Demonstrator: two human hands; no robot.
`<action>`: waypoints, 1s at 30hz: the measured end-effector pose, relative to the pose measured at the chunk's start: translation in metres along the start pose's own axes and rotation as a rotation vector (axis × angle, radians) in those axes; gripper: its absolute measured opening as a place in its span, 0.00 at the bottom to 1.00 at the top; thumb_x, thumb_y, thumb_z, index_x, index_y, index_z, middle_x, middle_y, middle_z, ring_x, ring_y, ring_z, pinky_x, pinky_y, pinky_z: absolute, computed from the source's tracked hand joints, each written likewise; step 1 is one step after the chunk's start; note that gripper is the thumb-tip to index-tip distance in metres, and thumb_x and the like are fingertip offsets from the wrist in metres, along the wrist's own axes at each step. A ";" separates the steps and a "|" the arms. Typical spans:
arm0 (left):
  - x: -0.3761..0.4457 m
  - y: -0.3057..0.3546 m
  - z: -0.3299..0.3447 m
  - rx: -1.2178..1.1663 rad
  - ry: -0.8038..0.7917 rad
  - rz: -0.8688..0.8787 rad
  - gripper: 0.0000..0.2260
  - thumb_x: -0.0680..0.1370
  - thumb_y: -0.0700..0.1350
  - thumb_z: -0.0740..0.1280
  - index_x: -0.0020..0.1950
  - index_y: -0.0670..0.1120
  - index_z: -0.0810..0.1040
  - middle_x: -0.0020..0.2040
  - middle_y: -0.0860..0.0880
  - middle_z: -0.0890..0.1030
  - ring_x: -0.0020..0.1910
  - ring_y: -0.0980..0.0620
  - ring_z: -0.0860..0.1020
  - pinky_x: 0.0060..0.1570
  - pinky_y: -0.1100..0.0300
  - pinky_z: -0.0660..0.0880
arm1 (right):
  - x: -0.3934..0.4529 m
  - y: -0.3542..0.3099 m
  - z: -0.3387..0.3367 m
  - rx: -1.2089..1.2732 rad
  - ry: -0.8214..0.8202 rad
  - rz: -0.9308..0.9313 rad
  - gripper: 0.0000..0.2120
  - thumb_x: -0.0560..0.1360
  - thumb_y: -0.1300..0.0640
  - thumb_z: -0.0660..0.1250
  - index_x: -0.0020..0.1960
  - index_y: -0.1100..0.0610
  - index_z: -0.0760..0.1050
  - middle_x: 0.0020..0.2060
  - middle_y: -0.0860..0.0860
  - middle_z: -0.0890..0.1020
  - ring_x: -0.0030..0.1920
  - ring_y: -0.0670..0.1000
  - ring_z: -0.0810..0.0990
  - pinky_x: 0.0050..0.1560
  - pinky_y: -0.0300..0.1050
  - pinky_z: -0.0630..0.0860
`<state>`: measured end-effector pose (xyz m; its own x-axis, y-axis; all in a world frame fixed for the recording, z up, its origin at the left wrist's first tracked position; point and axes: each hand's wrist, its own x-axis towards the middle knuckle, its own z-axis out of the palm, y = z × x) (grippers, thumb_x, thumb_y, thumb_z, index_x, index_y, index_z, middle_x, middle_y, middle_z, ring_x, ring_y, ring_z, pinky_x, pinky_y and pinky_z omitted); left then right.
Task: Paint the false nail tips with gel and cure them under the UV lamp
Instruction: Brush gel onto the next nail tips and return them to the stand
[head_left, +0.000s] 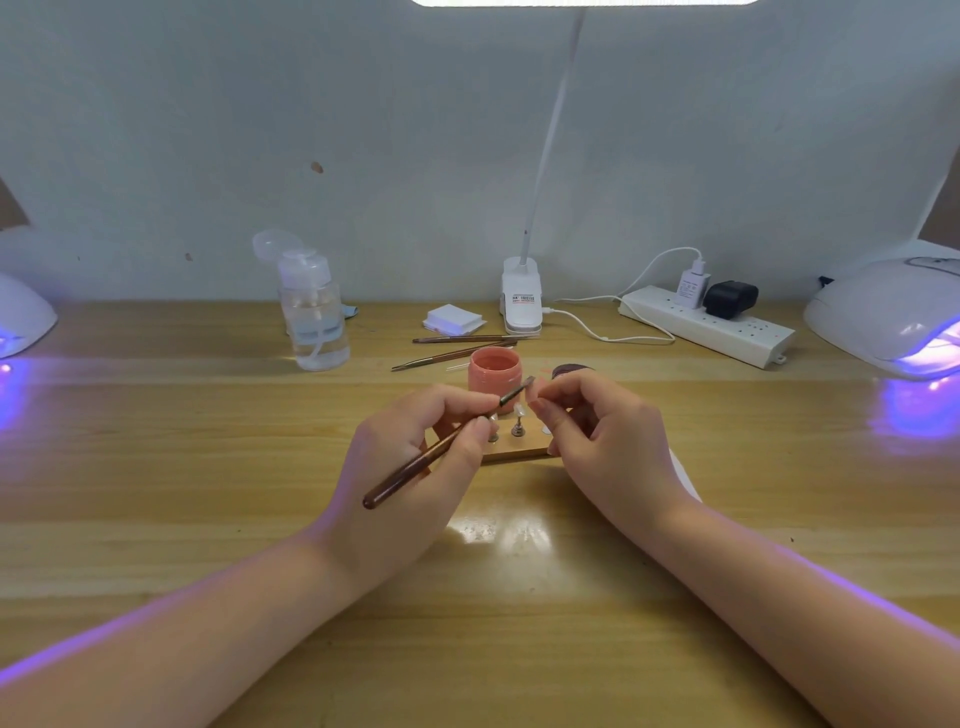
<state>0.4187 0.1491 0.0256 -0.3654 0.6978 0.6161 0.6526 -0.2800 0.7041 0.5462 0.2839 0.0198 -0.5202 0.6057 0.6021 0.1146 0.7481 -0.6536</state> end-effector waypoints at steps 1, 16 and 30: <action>0.000 -0.001 -0.001 0.009 -0.012 0.009 0.06 0.75 0.47 0.66 0.50 0.53 0.80 0.43 0.55 0.83 0.43 0.55 0.80 0.43 0.70 0.71 | 0.000 0.000 0.000 0.002 0.002 0.001 0.03 0.75 0.63 0.70 0.48 0.61 0.81 0.37 0.51 0.82 0.36 0.53 0.80 0.41 0.52 0.77; 0.000 0.001 -0.004 -0.043 -0.007 0.037 0.09 0.73 0.49 0.62 0.45 0.49 0.80 0.39 0.54 0.82 0.39 0.55 0.78 0.40 0.67 0.72 | 0.000 0.000 0.000 0.003 0.004 0.008 0.03 0.75 0.61 0.70 0.48 0.59 0.81 0.35 0.48 0.81 0.35 0.51 0.80 0.40 0.50 0.77; 0.000 0.003 -0.001 -0.063 0.004 -0.015 0.06 0.74 0.48 0.66 0.49 0.54 0.80 0.43 0.56 0.83 0.43 0.54 0.80 0.43 0.67 0.74 | 0.000 0.000 -0.001 -0.010 -0.008 -0.002 0.03 0.75 0.61 0.70 0.48 0.60 0.81 0.36 0.49 0.81 0.35 0.52 0.80 0.40 0.52 0.77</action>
<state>0.4195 0.1477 0.0284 -0.3775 0.6996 0.6066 0.6041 -0.3104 0.7339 0.5469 0.2838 0.0200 -0.5272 0.6021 0.5997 0.1221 0.7521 -0.6477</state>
